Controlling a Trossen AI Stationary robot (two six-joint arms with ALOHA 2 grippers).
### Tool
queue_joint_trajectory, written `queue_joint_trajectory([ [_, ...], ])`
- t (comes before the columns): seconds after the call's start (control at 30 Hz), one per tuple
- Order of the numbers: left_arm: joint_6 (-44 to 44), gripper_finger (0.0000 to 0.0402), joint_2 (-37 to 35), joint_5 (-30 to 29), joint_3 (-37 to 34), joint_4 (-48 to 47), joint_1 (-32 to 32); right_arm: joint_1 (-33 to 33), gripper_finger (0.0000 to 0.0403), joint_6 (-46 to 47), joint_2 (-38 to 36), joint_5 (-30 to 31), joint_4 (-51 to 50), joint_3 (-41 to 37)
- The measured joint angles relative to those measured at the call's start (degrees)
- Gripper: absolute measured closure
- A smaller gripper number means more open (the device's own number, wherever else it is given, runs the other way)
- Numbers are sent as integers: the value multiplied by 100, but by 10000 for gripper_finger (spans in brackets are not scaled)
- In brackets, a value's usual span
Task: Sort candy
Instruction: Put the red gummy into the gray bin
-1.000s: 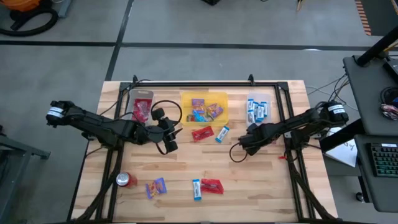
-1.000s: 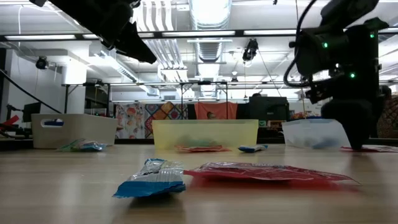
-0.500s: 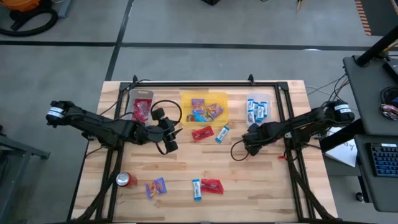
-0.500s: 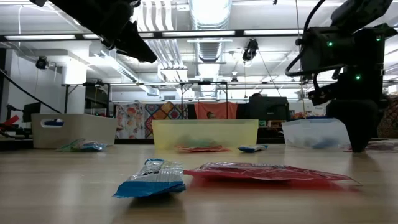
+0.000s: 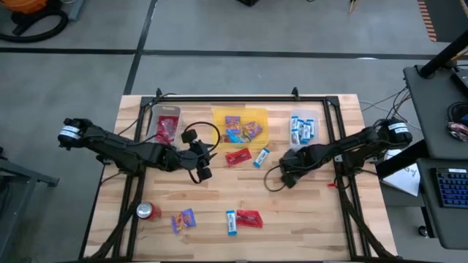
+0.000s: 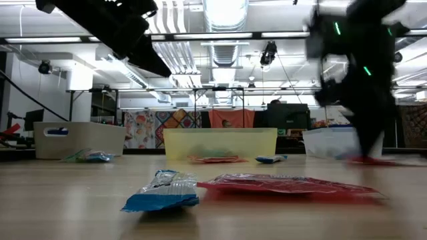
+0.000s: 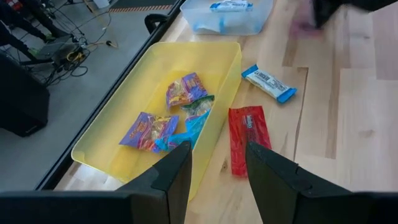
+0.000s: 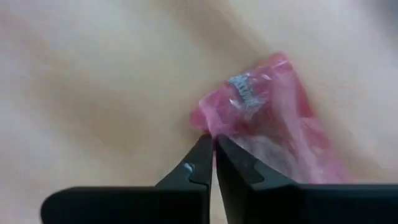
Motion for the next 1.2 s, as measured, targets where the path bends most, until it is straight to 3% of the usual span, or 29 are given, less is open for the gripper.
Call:
queue_joint_trajectory([
  [0.43,79,267,241,12,2,139,4,30,390,-599,-188,114,-217,512],
  [0.67,170,267,231,13,0,166,4,-38,390,217,-235,185,-1294,514],
  [0.87,192,267,228,13,0,243,4,-60,390,437,-171,758,-2392,484],
  [1.2,192,267,228,13,0,276,4,-60,390,875,-169,916,-2757,-33],
])
